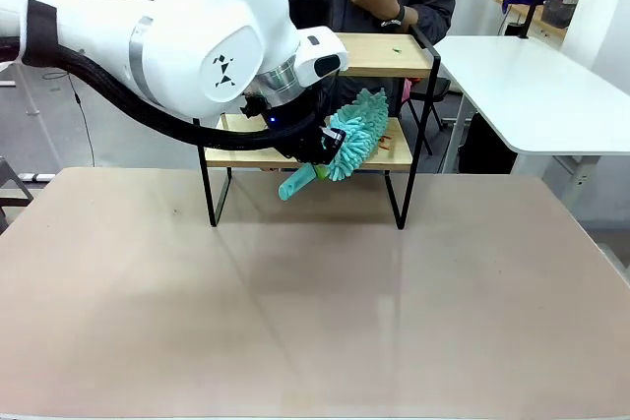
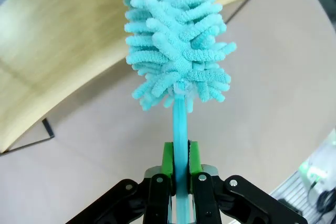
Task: Clean the shelf.
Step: Clean the specific tier of the Shelf with the Duster once objects are removed.
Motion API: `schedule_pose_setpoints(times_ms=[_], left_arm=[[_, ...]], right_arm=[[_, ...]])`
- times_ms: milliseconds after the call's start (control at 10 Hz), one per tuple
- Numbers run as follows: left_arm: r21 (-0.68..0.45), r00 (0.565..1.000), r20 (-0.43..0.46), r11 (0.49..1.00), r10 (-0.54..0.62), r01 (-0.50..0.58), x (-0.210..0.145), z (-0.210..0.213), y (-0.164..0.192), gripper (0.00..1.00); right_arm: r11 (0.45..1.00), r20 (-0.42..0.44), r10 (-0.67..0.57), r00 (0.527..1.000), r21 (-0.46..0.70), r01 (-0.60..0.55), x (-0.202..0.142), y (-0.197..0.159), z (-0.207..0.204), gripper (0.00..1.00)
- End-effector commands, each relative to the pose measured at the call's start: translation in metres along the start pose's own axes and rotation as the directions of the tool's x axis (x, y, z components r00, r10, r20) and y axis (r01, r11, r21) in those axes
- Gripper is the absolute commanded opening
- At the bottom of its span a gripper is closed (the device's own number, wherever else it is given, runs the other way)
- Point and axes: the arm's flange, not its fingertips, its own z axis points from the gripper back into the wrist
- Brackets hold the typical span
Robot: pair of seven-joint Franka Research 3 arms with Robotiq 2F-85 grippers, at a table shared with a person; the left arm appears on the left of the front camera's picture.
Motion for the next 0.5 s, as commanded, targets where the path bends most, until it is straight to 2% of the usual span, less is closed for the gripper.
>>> schedule_pose_setpoints(times_ms=[0,100,200,400], left_arm=[[-0.069,0.992,-0.052,0.991,-0.119,0.115,-0.004,0.018,0.022,0.12],[-0.105,0.980,-0.061,0.977,-0.192,0.185,-0.013,0.031,0.029,0.12],[-0.093,0.970,-0.064,0.969,-0.236,0.230,-0.023,0.043,0.036,0.12],[-0.104,0.909,-0.106,0.913,-0.404,0.394,-0.060,0.068,0.050,0.12]], right_arm=[[1.000,0.009,0.021,1.000,0.019,-0.021,0.000,0.001,-0.002,1.00],[1.000,0.009,0.021,1.000,0.019,-0.021,0.000,0.001,-0.002,1.00],[1.000,0.009,0.021,1.000,0.019,-0.021,0.000,0.001,-0.002,1.00],[1.000,0.009,0.021,1.000,0.019,-0.021,0.000,0.001,-0.002,1.00]])
